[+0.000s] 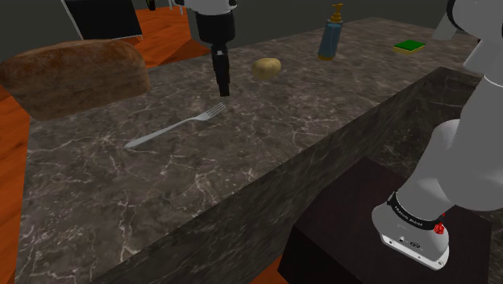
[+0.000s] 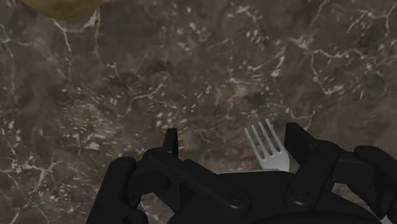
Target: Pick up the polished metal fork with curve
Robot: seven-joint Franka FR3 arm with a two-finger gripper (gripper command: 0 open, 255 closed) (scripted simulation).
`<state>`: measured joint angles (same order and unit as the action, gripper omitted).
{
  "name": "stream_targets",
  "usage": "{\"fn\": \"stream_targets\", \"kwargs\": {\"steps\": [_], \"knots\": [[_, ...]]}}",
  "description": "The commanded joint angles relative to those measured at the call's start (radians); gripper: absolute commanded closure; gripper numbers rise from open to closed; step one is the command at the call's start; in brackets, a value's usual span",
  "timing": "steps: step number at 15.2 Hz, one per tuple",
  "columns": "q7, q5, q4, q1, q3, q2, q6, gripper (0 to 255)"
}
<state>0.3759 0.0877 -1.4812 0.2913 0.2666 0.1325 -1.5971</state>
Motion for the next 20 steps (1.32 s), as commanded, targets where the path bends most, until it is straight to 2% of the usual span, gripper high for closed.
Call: {"fn": "stream_targets", "kwargs": {"steps": [1, 6, 13, 15, 16, 20], "knots": [[0.026, 0.013, 0.071, 0.028, 0.023, 0.055, 0.025, 0], [0.086, 0.052, 0.246, 0.101, 0.071, 0.189, 0.088, 0], [0.085, 0.043, 0.110, 0.087, 0.070, 0.160, -0.020, 0], [0.085, 0.043, 0.100, 0.086, 0.070, 0.158, -0.029, 0], [0.086, 0.041, 0.094, 0.085, 0.069, 0.155, -0.031, 255], [0.087, 0.041, 0.096, 0.084, 0.069, 0.155, -0.030, 255]]}}
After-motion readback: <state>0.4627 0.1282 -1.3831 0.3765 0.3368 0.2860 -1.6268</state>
